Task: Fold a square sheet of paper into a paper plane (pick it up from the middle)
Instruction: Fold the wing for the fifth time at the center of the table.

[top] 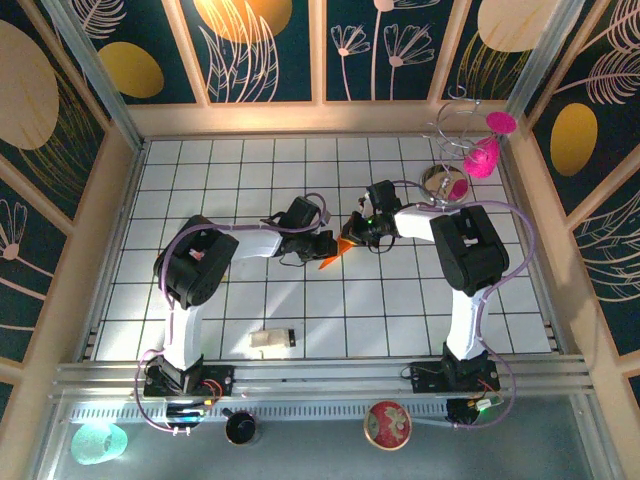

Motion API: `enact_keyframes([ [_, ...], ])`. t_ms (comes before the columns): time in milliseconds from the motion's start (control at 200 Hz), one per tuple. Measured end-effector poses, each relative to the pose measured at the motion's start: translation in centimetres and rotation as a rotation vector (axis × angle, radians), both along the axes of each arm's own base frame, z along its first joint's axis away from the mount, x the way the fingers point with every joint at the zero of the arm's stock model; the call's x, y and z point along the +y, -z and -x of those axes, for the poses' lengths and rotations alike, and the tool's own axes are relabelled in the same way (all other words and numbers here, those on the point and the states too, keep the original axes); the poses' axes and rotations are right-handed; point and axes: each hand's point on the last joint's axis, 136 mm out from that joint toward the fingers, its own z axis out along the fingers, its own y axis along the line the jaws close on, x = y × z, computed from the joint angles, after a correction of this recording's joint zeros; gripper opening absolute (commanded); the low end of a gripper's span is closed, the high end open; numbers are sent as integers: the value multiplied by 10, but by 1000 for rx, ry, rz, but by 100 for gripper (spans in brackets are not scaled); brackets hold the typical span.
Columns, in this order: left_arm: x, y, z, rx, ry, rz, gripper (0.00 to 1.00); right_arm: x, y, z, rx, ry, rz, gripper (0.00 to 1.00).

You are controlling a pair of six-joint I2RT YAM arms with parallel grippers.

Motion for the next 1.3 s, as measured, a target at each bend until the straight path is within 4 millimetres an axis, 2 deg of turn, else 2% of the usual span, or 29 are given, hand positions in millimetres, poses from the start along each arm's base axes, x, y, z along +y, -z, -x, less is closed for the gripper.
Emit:
enact_keyframes([
  [345,1,2,-1,12,-5,-18,0,2,-16,-3,-43,-7,-11,4],
  [546,1,2,-1,15,-5,-22,0,-1,-6,4,-29,-1,20,3],
  [701,1,2,-1,18,-5,-24,0,-7,-3,1,-35,18,43,3],
  [956,2,4,1,15,-4,-17,0,-32,1,-16,-63,73,65,2],
  [1206,3,4,2,-6,-16,11,0,-78,0,-48,-115,197,70,3],
  [1301,2,4,2,-7,-19,16,0,-85,0,-53,-128,220,68,3],
])
